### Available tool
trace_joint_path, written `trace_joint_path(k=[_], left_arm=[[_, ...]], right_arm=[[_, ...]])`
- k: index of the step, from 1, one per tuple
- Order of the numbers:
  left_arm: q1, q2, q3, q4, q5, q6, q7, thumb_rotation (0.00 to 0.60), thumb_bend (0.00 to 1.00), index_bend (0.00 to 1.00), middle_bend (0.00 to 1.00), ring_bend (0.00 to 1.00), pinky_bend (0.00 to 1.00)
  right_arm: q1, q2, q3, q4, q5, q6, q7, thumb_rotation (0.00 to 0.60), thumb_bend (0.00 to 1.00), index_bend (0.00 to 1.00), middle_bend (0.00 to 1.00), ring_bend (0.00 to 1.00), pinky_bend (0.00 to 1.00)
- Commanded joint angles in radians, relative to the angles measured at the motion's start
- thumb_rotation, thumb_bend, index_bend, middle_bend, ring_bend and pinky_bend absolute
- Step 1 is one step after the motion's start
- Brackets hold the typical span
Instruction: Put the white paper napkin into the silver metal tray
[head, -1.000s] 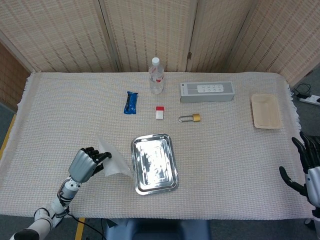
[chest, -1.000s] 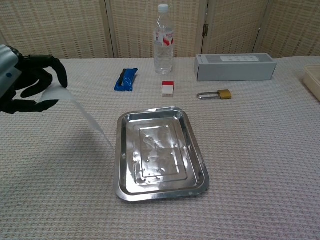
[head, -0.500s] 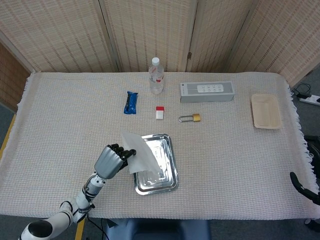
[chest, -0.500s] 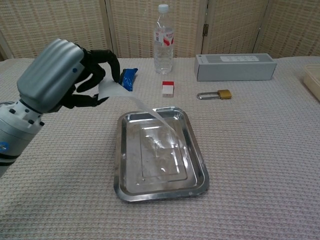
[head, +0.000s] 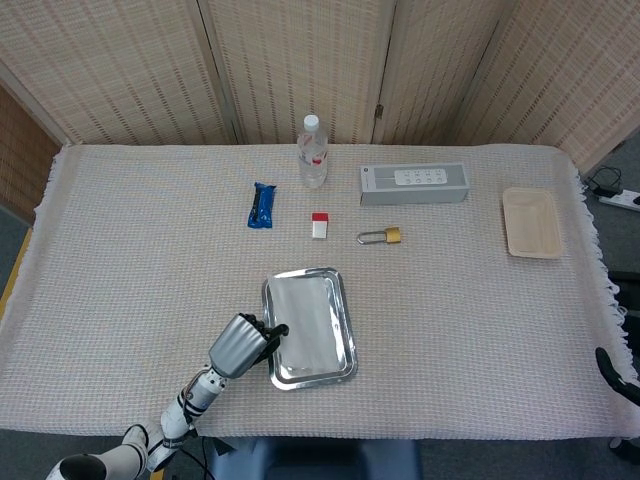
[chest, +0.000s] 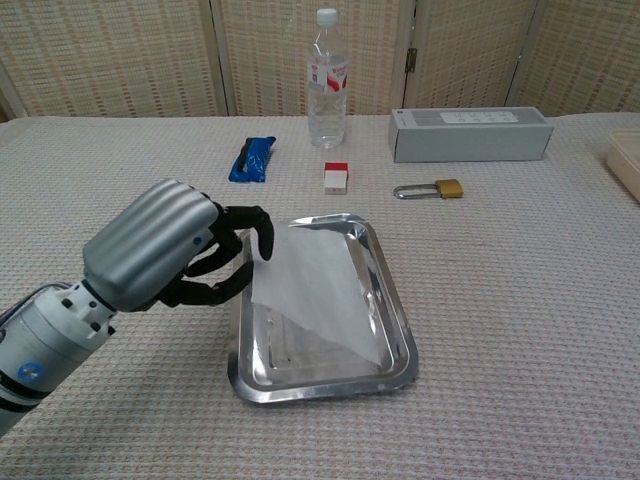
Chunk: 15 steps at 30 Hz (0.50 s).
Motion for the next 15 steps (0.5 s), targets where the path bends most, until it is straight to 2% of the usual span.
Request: trace_joint_path(k=[1,8,15], left_arm=[[0.005,-0.003,0.002,0.004,-0.006,-0.038,0.009,0.600,0.60,0.51,1.00,1.00,1.00],[0.014,-0.019,0.014,0.010,0.002,-0.075,0.019,0.600,0.60,0.48,1.00,1.00,1.00],[0.023,-0.020,0.022,-0.002,0.020,-0.071,0.049,0.600,0.54,0.47,1.00,1.00,1.00]], right_arm=[[0.001,0.012,-0.007,0.005,-0.004,-0.011,0.040,0.600,0.40,0.00,0.00,0.00,0.00],[0.002,0.021,-0.005,0.014,0.008,-0.022,0.069,0.600,0.40,0.00,0.00,0.00,0.00],[-0.001,0.021,-0.006,0.014,0.001,-0.016,0.068,0.600,0.40,0.00,0.00,0.00,0.00]])
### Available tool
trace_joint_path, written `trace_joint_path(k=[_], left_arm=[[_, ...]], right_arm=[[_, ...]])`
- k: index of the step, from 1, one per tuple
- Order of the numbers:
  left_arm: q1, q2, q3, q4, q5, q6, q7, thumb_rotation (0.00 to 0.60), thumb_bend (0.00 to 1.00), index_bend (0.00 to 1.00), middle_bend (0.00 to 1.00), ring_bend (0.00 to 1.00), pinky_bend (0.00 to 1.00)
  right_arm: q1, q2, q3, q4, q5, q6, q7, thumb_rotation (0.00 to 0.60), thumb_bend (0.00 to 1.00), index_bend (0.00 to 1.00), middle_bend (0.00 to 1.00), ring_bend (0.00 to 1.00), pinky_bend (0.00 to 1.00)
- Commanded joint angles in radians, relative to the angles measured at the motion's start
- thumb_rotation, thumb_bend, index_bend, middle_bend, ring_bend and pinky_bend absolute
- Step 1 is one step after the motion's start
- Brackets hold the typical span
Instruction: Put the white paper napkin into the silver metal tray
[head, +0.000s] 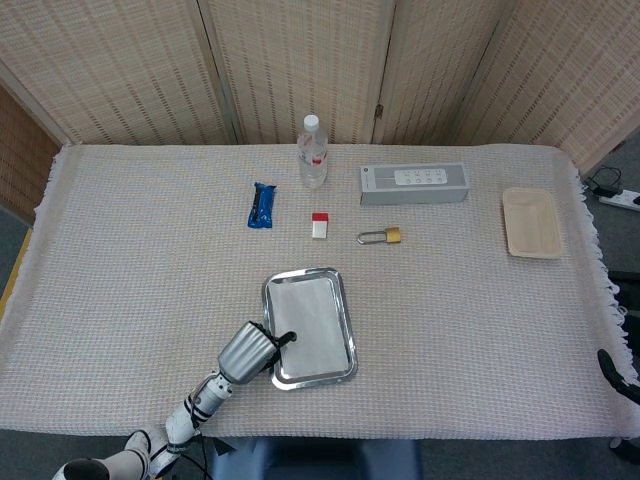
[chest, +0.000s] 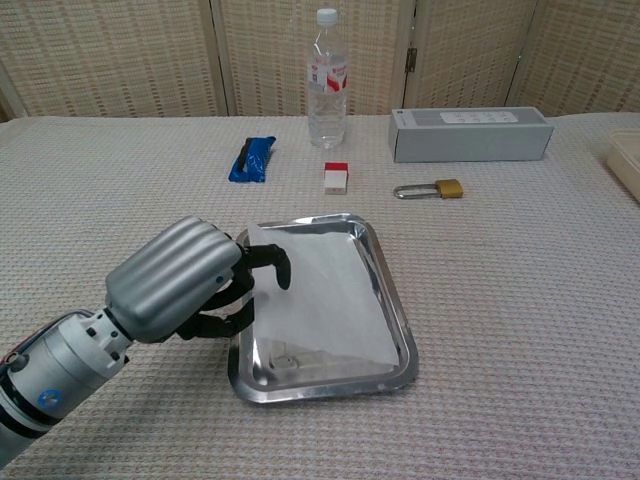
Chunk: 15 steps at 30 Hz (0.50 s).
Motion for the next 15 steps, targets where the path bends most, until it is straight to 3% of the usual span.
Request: trace_joint_path(k=[1,9,15], left_arm=[[0.003,0.005,-0.001,-0.013,0.004,0.006,0.008,0.600,0.54,0.47,1.00,1.00,1.00],[0.017,0.027,0.002,-0.061,0.007,-0.012,0.051,0.600,0.50,0.45,1.00,1.00,1.00],[0.026,0.071,0.005,-0.155,0.004,-0.058,0.171,0.600,0.48,0.41,1.00,1.00,1.00]], right_arm=[[0.001,0.000,0.000,-0.001,0.000,-0.002,-0.001,0.600,0.40,0.00,0.00,0.00,0.00],[0.000,0.000,-0.005,-0.004,-0.017,0.000,-0.008,0.600,0.40,0.00,0.00,0.00,0.00],[0.000,0.000,-0.006,-0.001,-0.021,0.003,-0.004,0.600,0.40,0.00,0.00,0.00,0.00]])
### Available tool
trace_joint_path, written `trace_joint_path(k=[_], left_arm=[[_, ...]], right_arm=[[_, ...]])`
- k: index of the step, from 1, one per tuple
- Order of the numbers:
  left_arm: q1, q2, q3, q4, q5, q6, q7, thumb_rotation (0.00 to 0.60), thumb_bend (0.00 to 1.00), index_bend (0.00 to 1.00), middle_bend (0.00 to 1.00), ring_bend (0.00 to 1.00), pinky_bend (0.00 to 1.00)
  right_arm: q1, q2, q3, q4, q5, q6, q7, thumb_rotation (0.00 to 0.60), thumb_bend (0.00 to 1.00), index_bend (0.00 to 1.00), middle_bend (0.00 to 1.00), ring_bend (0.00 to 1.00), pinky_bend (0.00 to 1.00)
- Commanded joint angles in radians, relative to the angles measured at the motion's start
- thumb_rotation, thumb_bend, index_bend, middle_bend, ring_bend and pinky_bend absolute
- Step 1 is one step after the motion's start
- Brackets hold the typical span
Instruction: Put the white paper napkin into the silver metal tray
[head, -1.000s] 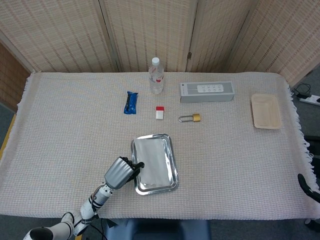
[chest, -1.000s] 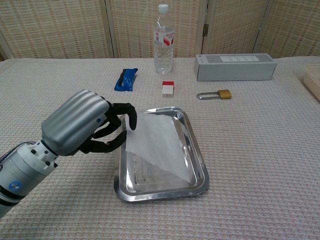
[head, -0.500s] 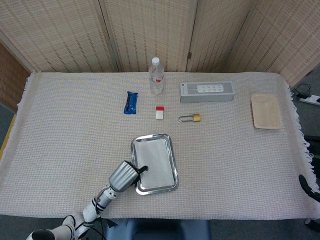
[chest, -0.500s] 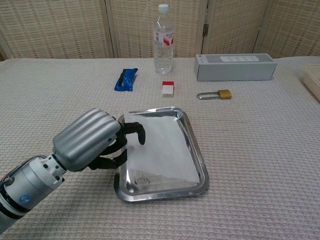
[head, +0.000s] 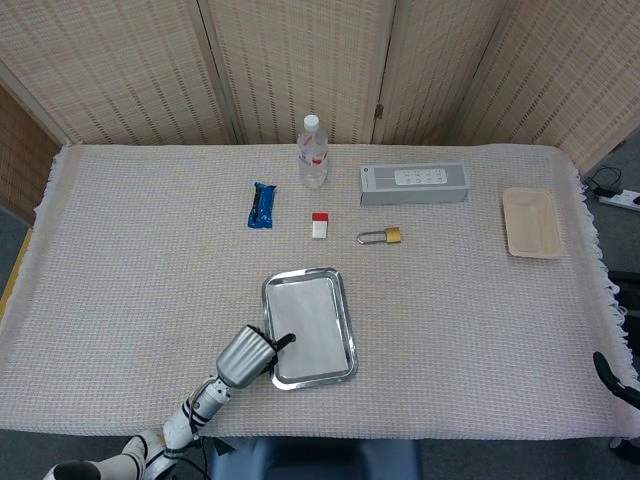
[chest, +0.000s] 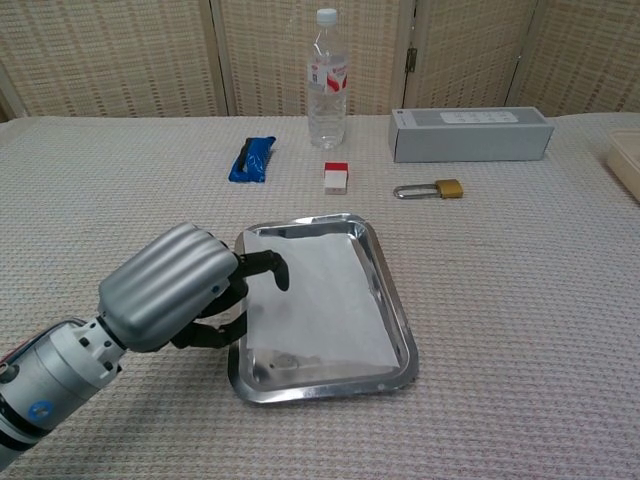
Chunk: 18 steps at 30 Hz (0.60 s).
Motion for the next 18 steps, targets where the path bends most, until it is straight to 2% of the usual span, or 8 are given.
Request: trace_joint_path(k=[1,9,15,17,18], left_arm=[[0.006,0.039,0.002,-0.079,0.000,-0.028,0.083,0.600,0.47,0.41,1.00,1.00,1.00],[0.027,0.136,0.005,-0.276,0.006,-0.048,0.232,0.600,0.45,0.39,1.00,1.00,1.00],[0.034,0.187,-0.004,-0.378,-0.011,-0.099,0.322,0.600,0.45,0.38,1.00,1.00,1.00],[0.039,0.201,-0.007,-0.407,-0.022,-0.116,0.350,0.600,0.39,0.38,1.00,1.00,1.00],[0.043,0.208,-0.011,-0.424,-0.028,-0.125,0.367,0.600,0.33,0.38,1.00,1.00,1.00]], right_arm=[[0.000,0.000,-0.001,0.001,-0.002,0.001,0.001,0.600,0.40,0.00,0.00,0.00,0.00],[-0.004,-0.003,-0.004,-0.001,-0.015,0.011,-0.011,0.600,0.40,0.00,0.00,0.00,0.00],[-0.003,-0.007,-0.011,-0.006,-0.030,0.009,-0.033,0.600,0.40,0.00,0.00,0.00,0.00],[-0.003,-0.008,-0.010,-0.006,-0.028,0.009,-0.036,0.600,0.40,0.00,0.00,0.00,0.00],[-0.003,-0.009,-0.010,-0.006,-0.028,0.008,-0.037,0.600,0.40,0.00,0.00,0.00,0.00]])
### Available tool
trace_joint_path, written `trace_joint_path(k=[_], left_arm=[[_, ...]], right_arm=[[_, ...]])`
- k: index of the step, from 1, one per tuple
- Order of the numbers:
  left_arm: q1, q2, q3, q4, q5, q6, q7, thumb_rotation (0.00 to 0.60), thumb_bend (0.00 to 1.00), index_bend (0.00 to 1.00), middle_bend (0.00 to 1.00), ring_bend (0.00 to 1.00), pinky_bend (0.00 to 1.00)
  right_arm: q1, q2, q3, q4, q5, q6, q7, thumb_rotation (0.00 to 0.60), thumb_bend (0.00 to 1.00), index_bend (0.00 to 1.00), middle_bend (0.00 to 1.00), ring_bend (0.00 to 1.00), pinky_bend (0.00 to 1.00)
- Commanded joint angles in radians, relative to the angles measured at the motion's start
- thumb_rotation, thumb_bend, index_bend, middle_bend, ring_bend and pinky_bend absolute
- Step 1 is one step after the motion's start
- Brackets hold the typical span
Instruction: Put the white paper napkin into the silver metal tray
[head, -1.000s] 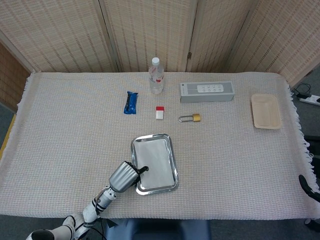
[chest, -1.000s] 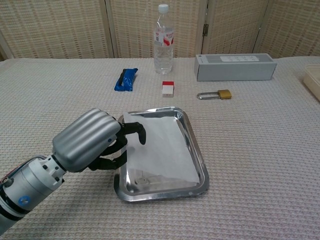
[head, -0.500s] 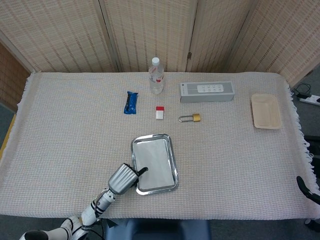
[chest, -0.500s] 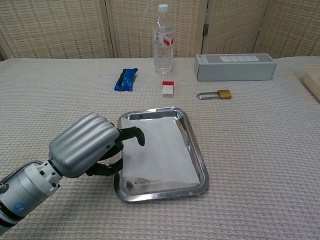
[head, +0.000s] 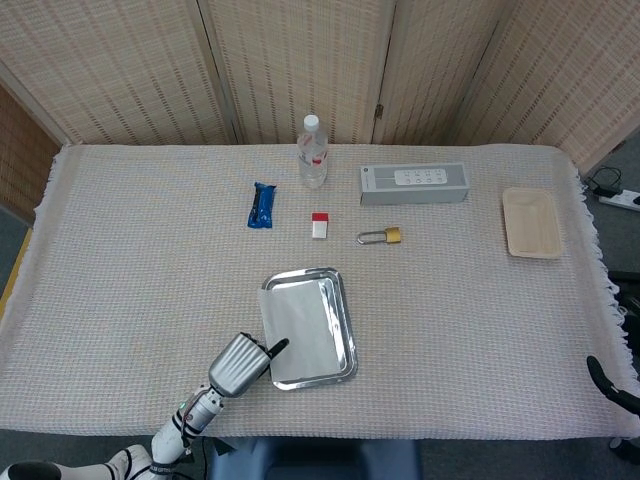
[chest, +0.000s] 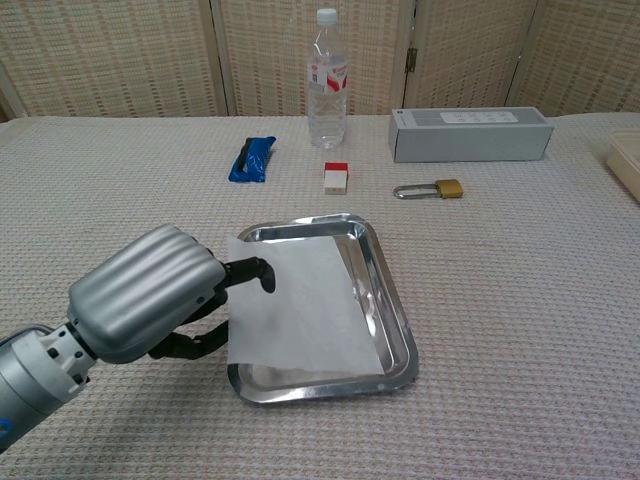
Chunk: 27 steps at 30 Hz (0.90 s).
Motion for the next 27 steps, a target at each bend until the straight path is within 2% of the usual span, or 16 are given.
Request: trace_joint_path(k=[1,2,5,14,18,20,22,23,27], left_arm=[[0.011,0.027,-0.009,-0.049,-0.019,-0.032,0.046,0.600,0.25,0.37,1.00,1.00,1.00],[0.011,0.028,-0.011,-0.056,-0.020,-0.035,0.052,0.600,0.20,0.37,1.00,1.00,1.00],[0.011,0.032,-0.020,-0.066,-0.019,-0.044,0.061,0.600,0.16,0.37,1.00,1.00,1.00],[0.014,0.057,-0.030,-0.094,-0.002,-0.051,0.120,0.600,0.15,0.36,1.00,1.00,1.00],[0.020,0.086,-0.030,-0.155,-0.010,-0.073,0.154,0.600,0.17,0.36,1.00,1.00,1.00],[0.017,0.103,-0.031,-0.175,0.003,-0.071,0.182,0.600,0.31,0.39,1.00,1.00,1.00],[0.015,0.118,-0.030,-0.179,0.029,-0.057,0.213,0.600,0.57,0.43,1.00,1.00,1.00],[0.015,0.125,-0.028,-0.181,0.036,-0.056,0.225,0.600,0.65,0.45,1.00,1.00,1.00],[0.026,0.162,-0.012,-0.230,0.019,-0.098,0.257,0.600,0.79,0.44,1.00,1.00,1.00]], right_arm=[[0.001,-0.001,0.000,-0.001,0.001,-0.002,-0.002,0.600,0.40,0.00,0.00,0.00,0.00],[0.001,-0.001,0.000,-0.001,0.000,-0.003,-0.003,0.600,0.40,0.00,0.00,0.00,0.00],[0.002,-0.002,-0.002,-0.001,-0.001,-0.005,-0.006,0.600,0.40,0.00,0.00,0.00,0.00],[0.003,-0.003,-0.001,-0.001,0.002,-0.005,-0.008,0.600,0.40,0.00,0.00,0.00,0.00],[0.002,-0.003,-0.001,-0.002,0.001,-0.005,-0.010,0.600,0.40,0.00,0.00,0.00,0.00],[0.002,-0.003,-0.001,-0.002,0.001,-0.005,-0.010,0.600,0.40,0.00,0.00,0.00,0.00],[0.003,-0.003,-0.002,-0.002,0.002,-0.006,-0.010,0.600,0.40,0.00,0.00,0.00,0.00],[0.003,-0.003,-0.002,-0.002,0.002,-0.006,-0.010,0.600,0.40,0.00,0.00,0.00,0.00],[0.004,-0.004,-0.002,-0.003,0.001,-0.008,-0.013,0.600,0.40,0.00,0.00,0.00,0.00]])
